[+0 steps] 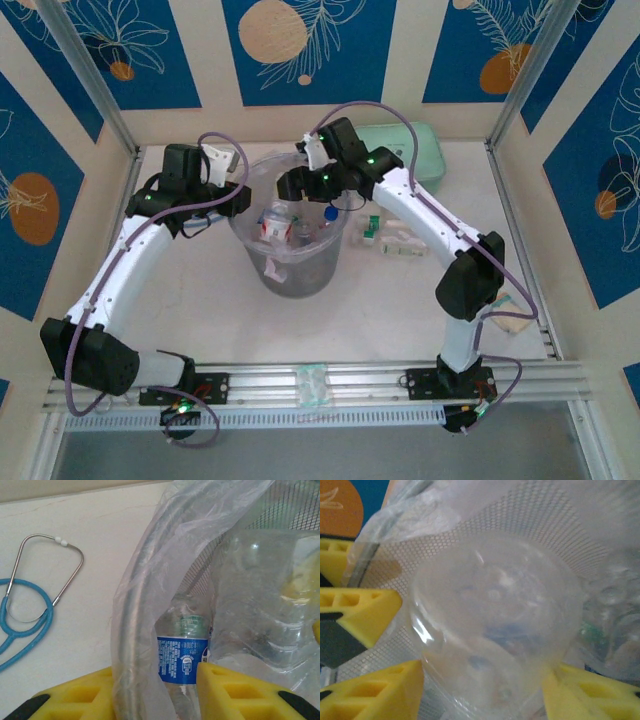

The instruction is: Put the plastic bottles in the bin

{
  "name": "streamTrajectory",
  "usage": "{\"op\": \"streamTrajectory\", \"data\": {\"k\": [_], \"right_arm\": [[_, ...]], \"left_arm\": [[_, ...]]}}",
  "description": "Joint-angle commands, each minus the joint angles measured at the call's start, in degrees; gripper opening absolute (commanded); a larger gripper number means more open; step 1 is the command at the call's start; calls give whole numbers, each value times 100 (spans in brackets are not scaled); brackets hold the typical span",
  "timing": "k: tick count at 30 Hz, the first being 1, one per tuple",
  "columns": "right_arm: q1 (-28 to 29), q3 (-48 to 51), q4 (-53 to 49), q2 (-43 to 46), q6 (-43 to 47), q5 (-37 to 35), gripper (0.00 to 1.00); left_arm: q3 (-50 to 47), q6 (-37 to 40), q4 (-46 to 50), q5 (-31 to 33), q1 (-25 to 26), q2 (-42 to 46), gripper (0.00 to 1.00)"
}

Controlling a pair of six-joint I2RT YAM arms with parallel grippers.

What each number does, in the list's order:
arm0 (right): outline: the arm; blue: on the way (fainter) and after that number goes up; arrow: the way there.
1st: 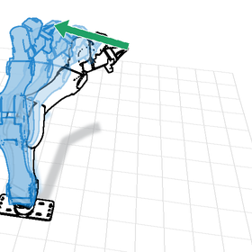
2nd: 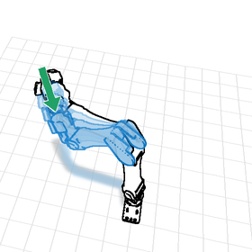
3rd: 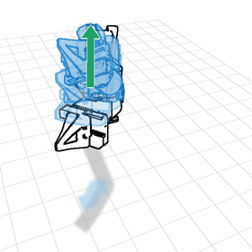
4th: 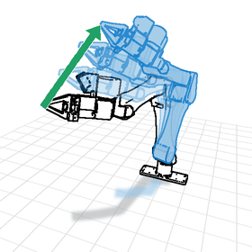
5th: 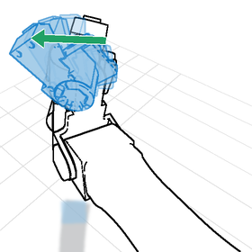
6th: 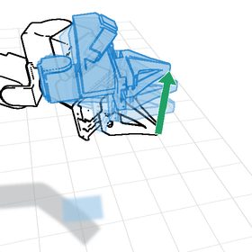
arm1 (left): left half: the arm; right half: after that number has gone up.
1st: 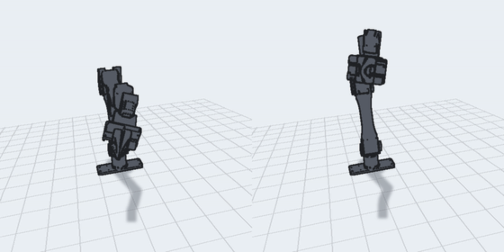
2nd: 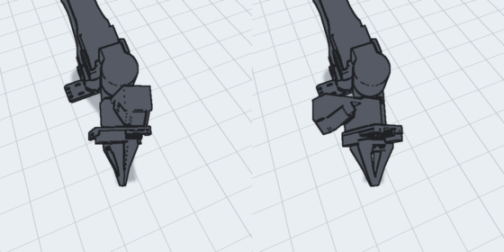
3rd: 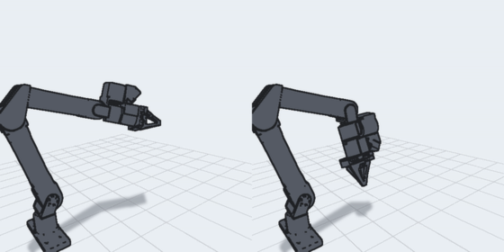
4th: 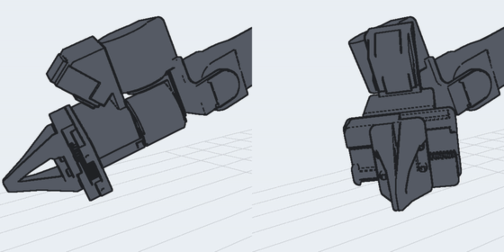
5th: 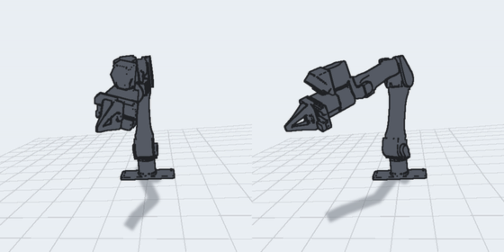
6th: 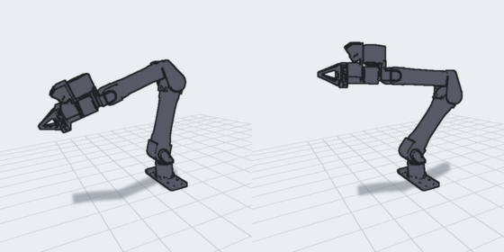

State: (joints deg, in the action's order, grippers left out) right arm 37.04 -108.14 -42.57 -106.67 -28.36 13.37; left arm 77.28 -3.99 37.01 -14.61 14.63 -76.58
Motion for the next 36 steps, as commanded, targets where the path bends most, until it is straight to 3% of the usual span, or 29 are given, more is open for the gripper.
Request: {"op": "streamTrajectory", "data": {"k": [1,5,9,20,26,33,36], "right_arm": [[187,-324,-640,-27,164,-89,69],[199,-522,-920,274,375,-740,77],[207,-676,-1103,430,523,-1186,77],[475,-1104,-537,-264,415,-1283,53],[614,-630,105,-506,218,-1430,38],[744,622,715,-178,-230,-1364,34],[735,565,674,-20,-169,-1462,34]], "left_arm": [[-41,21,-107,-166,-30,26,39],[-46,30,-102,-156,-26,29,39],[-37,30,-98,-145,-24,28,38],[-107,11,-221,-418,-25,27,37],[-160,-19,-343,-598,-31,37,37],[-178,-49,-386,-631,-25,24,37],[-178,-56,-388,-622,-31,10,37]]}}
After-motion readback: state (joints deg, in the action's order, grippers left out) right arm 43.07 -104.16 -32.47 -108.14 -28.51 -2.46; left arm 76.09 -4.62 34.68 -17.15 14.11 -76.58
